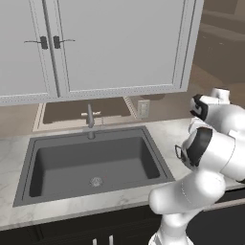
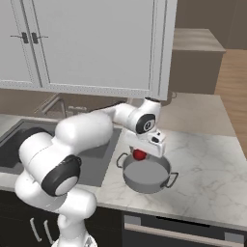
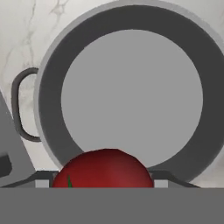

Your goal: Dump the tomato from the pot into the sink. Then turn on the water and wash the tomato. Then turn off the water and put the tomato back in the pot.

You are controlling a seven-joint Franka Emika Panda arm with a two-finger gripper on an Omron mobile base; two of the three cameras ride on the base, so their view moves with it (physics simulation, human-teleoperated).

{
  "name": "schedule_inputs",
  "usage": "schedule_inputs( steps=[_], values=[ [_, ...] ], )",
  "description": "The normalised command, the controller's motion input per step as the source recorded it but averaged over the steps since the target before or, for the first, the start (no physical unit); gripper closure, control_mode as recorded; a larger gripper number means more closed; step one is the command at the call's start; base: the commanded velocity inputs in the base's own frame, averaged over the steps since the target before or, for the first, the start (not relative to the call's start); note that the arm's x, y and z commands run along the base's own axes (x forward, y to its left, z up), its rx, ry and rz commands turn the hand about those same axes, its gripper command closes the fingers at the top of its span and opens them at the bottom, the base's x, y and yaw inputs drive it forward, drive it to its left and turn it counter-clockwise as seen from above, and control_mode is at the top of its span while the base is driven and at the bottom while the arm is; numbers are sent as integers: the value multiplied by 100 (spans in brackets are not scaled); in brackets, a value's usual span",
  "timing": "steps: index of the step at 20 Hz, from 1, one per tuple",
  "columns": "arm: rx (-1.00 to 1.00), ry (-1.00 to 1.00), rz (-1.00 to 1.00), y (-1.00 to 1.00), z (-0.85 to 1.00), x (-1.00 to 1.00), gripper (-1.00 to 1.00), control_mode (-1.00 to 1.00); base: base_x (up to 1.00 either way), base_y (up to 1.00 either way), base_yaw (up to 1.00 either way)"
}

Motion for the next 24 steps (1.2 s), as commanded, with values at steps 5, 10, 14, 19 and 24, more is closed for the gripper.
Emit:
schedule_inputs(
  steps=[5, 10, 14, 19, 24],
  values=[
    [0, 0, 0, -1, -51, 0, 100, -100, 0, 0, 0],
    [0, 0, 0, -7, -39, 0, 100, -100, 0, 0, 0],
    [0, 0, 0, -15, -29, 3, 100, -100, 0, 0, 0],
    [0, 0, 0, -9, -26, 7, 100, -100, 0, 0, 0],
    [0, 0, 0, -6, -25, 24, 100, -100, 0, 0, 0]
  ],
)
